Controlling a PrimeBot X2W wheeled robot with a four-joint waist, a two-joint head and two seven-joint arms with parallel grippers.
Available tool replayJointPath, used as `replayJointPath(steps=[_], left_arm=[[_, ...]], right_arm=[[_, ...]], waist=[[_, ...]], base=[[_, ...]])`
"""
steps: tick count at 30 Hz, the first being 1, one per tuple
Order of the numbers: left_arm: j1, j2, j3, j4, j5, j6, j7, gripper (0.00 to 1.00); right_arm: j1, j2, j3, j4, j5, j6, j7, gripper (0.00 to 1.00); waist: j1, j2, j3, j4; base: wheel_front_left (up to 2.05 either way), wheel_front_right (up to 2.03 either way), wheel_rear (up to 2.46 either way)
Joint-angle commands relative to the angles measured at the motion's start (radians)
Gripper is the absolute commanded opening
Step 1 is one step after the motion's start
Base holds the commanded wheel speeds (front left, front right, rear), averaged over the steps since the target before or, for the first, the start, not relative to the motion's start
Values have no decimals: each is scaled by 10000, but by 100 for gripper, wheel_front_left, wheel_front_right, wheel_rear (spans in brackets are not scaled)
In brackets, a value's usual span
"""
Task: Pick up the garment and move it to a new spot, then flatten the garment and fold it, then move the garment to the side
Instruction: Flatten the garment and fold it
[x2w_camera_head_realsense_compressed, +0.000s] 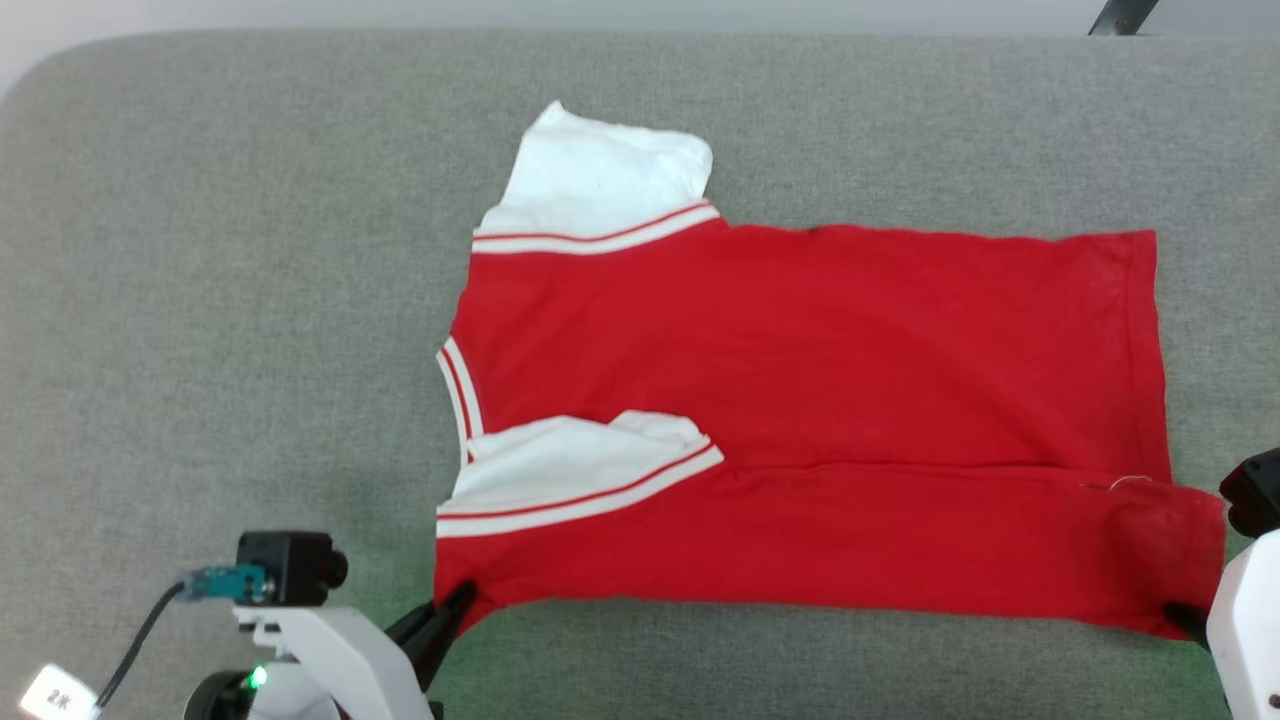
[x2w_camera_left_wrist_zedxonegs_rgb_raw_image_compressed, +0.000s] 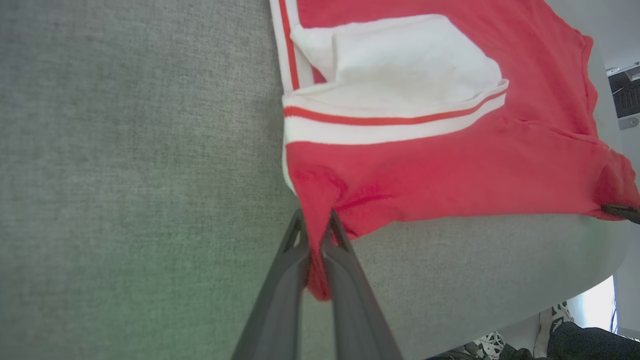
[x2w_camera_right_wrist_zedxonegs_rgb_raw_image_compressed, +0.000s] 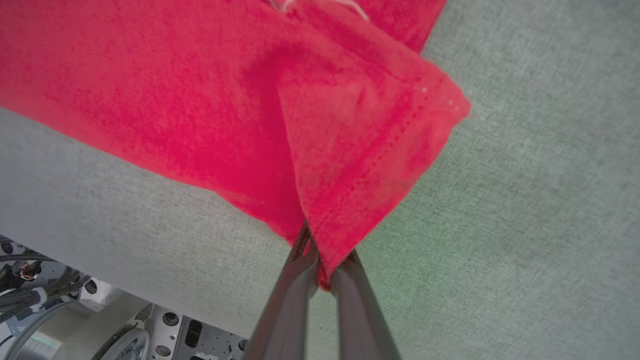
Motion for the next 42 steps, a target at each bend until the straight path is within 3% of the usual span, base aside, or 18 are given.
replayJointPath(steps=[1,3,4,5,6,7,14,18,22,27,34,42], left_arm=[[254,66,64,-172,-67,129,-30,0],[319,81,95,-239,-85,190,-58,0],[422,163,70,-325,-7,284,-11,25],[422,163,70,-325,-7,284,-11,25],[443,188,95,-361,18,345,-51,67],[448,234,105,-417,37,372,-24,100],[188,1122,615,-1355,405,775,139,100],[-765,1730,1021,-1648,678,588,402,100],[-2644,1347,1268,-1101,449,106,647,100],[-5642,679,1077,792,506,-792,1114,100],[-9290,166,349,4710,1478,-1975,1546,100],[-11722,-249,-685,8822,2091,-3371,2738,100]], right_arm=[[170,135,-113,-100,-14,-12,-54,0],[184,183,-138,-118,-72,-12,-100,0],[202,290,-184,-172,-217,-12,-263,80],[202,290,-184,-172,-217,-12,-263,80],[203,403,-266,-147,-245,-12,-330,100],[236,454,-313,-163,-258,-12,-364,100],[63,833,-958,-1083,-596,-12,-950,100],[-477,1375,-969,-1701,-974,-10,-2020,100],[-1076,1656,-64,-1886,-1452,-10,-3182,100],[-1881,2230,907,-1650,-1697,-10,-4125,100],[-2710,2654,1665,-1181,-1857,-10,-4911,100],[-3106,2891,1879,-819,-1906,-10,-5421,100]], waist=[[0,-1,-87,-35],[0,-1,-121,-46],[0,-1,-206,-33],[0,-1,-206,-33],[0,-1,-250,-24],[0,-1,-299,-11],[0,-1,-494,-92],[0,-1,-401,-228],[0,-1,-80,-457],[0,-1,556,-980],[0,-1,1579,-1894],[0,-1,2351,-2673]], base=[[0,0,0],[0,0,0],[0,0,0],[0,0,0],[0,0,0],[0,0,0],[0,0,0],[0,0,0],[0,0,0],[0,0,0],[0,0,0],[0,0,0]])
